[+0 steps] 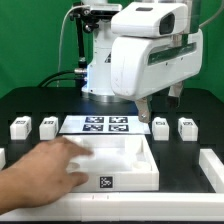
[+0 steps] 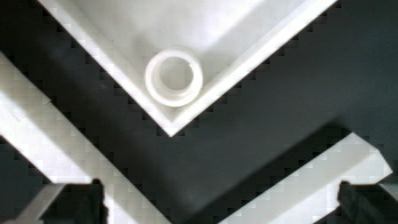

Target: Assemble one leg

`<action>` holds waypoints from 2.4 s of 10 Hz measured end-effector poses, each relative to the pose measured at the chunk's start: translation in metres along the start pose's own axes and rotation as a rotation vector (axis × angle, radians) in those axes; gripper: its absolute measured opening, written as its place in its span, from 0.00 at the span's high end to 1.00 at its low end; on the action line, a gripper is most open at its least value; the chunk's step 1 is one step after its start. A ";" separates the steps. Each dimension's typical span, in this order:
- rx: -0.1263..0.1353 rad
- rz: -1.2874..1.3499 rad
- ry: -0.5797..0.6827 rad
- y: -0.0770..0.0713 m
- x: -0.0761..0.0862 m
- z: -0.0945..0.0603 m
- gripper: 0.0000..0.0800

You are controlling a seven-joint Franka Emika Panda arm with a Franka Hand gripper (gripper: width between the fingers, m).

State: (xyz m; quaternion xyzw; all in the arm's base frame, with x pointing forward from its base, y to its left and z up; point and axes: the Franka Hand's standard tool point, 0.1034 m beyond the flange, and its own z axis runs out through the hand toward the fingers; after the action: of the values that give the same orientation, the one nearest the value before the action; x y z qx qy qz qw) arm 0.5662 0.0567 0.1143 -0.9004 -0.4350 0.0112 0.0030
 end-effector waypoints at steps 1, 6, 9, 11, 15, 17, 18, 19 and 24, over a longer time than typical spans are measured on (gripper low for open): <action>0.001 0.000 -0.001 0.000 0.000 0.001 0.19; 0.001 0.000 -0.001 0.000 0.000 0.001 0.19; 0.002 0.000 -0.001 0.000 0.000 0.001 0.19; 0.002 0.000 -0.001 0.000 0.000 0.001 0.19; 0.022 -0.230 -0.006 -0.022 -0.064 0.013 0.19; 0.036 -0.508 -0.003 -0.043 -0.113 0.042 0.19; 0.024 -0.590 0.010 -0.048 -0.126 0.057 0.19; 0.023 -0.663 0.016 -0.050 -0.135 0.069 0.19; -0.022 -0.663 0.048 -0.042 -0.134 0.104 0.19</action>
Offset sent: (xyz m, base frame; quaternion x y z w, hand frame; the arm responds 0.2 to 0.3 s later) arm 0.0000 0.0000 0.0000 0.0000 0.0000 0.0000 1.0000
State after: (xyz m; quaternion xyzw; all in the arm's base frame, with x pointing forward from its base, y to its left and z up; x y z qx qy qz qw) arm 0.4475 -0.0221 0.0131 -0.7099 -0.7041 -0.0161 0.0069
